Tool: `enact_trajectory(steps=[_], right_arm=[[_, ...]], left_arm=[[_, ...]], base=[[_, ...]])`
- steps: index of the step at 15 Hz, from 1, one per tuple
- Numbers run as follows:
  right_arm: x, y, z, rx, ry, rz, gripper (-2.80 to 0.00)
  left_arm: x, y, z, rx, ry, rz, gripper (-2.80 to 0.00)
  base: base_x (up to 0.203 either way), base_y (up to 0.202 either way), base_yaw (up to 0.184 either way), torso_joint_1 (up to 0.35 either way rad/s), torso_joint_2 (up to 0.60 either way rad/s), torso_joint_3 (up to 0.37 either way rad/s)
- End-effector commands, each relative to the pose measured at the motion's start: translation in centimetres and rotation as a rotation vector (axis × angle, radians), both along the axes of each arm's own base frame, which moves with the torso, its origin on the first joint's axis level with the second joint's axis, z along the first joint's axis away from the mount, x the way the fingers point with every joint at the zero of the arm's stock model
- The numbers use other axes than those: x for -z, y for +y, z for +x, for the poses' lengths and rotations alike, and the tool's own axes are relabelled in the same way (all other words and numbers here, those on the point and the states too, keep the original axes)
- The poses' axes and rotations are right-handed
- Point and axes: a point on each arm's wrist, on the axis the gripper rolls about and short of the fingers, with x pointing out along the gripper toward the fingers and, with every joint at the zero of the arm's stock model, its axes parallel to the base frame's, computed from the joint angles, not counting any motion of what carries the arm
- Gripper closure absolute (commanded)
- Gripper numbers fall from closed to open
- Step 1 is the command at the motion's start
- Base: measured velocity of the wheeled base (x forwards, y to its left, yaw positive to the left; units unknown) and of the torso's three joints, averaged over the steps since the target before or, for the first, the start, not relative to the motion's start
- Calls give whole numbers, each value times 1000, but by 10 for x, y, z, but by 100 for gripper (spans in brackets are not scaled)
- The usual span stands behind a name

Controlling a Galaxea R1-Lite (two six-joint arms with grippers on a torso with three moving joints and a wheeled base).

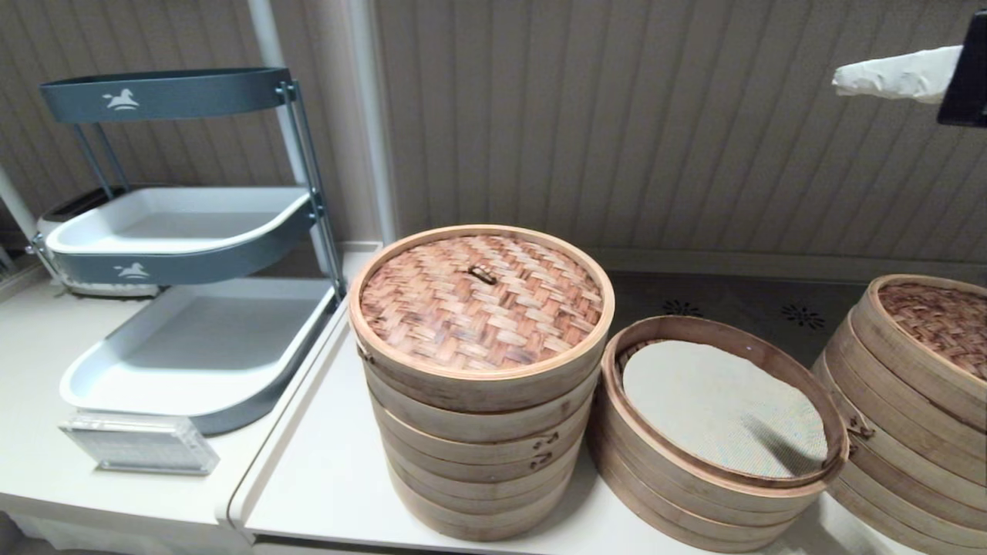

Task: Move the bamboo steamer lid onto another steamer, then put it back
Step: Pick up the steamer

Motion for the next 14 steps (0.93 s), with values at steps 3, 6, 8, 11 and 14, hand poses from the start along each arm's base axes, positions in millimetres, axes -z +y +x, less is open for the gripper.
enact_trajectory(steps=[3, 6, 8, 11, 14], right_arm=[[20, 46, 87, -82, 90, -58, 0], [31, 80, 119, -154, 88, -105, 0], [41, 103, 134, -196, 89, -139, 0], [56, 133, 150, -252, 87, -192, 0], [67, 161, 144, -326, 102, -214, 0]], left_arm=[[8, 0, 2, 0, 26, 0, 0], [8, 0, 2, 0, 26, 0, 0], [8, 0, 2, 0, 26, 0, 0], [8, 0, 2, 0, 26, 0, 0], [8, 0, 2, 0, 26, 0, 0]], base=[[0, 0, 0, 0, 0, 0], [0, 0, 0, 0, 0, 0], [0, 0, 0, 0, 0, 0], [0, 0, 0, 0, 0, 0], [0, 0, 0, 0, 0, 0]])
